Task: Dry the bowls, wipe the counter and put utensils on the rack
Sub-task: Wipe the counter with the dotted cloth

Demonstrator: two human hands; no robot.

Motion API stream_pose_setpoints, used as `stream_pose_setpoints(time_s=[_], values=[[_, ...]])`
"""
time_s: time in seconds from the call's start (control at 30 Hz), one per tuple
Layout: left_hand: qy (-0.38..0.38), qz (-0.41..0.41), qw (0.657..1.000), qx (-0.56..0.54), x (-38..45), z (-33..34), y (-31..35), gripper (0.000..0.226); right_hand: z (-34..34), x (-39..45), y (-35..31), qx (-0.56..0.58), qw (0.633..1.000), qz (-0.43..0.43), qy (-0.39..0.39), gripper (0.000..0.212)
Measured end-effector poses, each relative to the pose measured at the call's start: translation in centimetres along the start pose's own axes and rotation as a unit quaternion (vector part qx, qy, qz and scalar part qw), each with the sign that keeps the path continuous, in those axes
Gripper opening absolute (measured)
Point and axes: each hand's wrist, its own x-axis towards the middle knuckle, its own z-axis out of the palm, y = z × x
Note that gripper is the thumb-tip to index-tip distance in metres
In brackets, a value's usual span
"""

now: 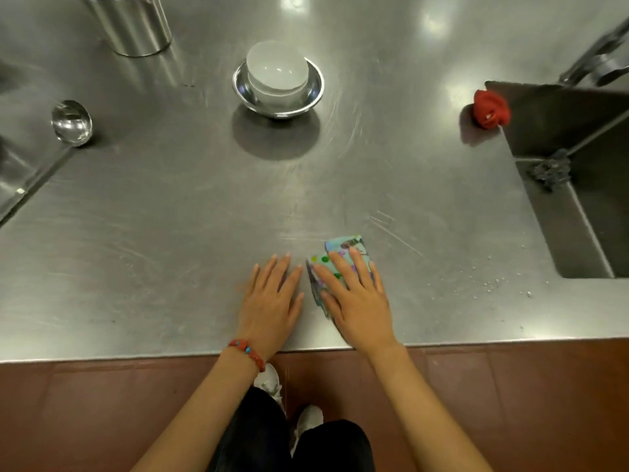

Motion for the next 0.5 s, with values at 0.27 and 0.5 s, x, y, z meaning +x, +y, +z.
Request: stream_pose_setpoints(time_s=[0.27, 0.5], values=[[-0.01, 0.075, 0.997, 0.004, 2.1, 2.4, 3.7, 0.035, -2.2, -1.7, 10.0, 0.031, 0.969, 0.242, 0.03, 0.042], [-0.009, 0.068, 0.997, 0.036, 1.9, 3.2, 3.7, 0.041, -1.4, -5.4, 7.1, -0.022, 0.997, 0.072, 0.032, 0.041]])
